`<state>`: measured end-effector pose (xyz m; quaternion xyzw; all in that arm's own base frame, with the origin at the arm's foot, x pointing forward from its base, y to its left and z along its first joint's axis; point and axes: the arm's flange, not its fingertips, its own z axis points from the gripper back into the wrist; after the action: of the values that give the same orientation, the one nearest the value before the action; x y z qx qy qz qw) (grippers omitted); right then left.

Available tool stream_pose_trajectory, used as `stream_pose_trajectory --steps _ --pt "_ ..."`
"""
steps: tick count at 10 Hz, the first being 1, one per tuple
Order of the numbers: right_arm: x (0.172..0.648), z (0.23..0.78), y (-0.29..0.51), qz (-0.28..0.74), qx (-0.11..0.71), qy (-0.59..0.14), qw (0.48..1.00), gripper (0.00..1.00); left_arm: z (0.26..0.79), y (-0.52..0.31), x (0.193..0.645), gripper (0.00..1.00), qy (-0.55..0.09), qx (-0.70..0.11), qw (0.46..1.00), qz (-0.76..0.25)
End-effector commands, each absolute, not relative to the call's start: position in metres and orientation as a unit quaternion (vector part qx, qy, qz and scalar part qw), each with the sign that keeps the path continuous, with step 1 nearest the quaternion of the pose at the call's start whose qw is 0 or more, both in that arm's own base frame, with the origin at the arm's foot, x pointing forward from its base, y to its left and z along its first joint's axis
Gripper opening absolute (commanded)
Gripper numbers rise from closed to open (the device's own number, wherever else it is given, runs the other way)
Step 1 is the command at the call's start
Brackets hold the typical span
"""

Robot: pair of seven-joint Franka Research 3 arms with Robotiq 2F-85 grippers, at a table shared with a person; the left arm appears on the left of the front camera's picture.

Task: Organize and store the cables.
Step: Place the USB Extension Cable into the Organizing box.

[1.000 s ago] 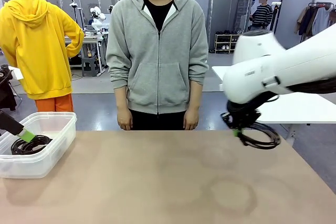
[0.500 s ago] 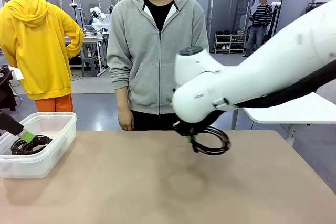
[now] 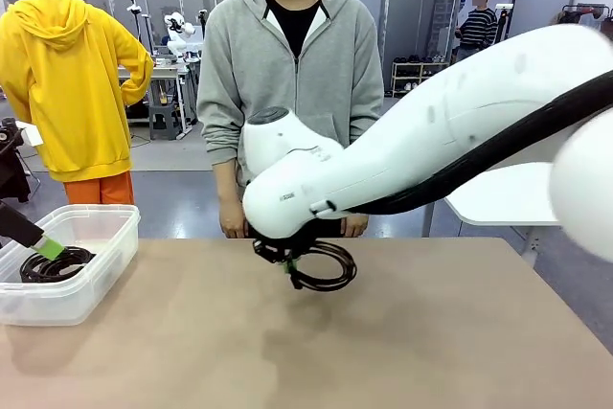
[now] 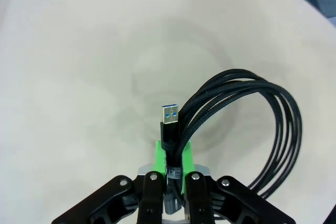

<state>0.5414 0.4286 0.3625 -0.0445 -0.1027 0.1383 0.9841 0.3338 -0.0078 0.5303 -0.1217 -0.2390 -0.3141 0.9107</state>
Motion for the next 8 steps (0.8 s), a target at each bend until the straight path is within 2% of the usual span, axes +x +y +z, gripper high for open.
stream_pose_trajectory --steps 1,4,5,6,7,8 --pt "0.551 0.346 0.437 0.161 -0.027 -0.077 0.984 0.14 0.53 -0.007 0.334 0.99 -0.241 -0.12 0.91 -0.315" --pt "0.54 0.328 0.435 0.174 0.003 -0.067 0.983 0.14 0.53 -0.007 0.334 0.99 -0.241 -0.12 0.91 -0.315" --pt "0.537 0.33 0.428 0.175 0.012 -0.061 0.983 0.56 0.53 -0.007 0.334 0.99 -0.241 -0.12 0.91 -0.315" --pt "0.535 0.33 0.424 0.175 0.016 -0.059 0.983 0.56 0.53 -0.008 0.334 0.99 -0.239 -0.122 0.911 -0.314" --pt "0.533 0.331 0.421 0.178 0.023 -0.058 0.982 0.98 0.533 -0.015 0.332 0.99 -0.242 -0.111 0.904 -0.333" --pt "0.531 0.334 0.417 0.179 0.027 -0.06 0.982 0.59 0.534 -0.019 0.333 0.99 -0.236 -0.114 0.906 -0.333"
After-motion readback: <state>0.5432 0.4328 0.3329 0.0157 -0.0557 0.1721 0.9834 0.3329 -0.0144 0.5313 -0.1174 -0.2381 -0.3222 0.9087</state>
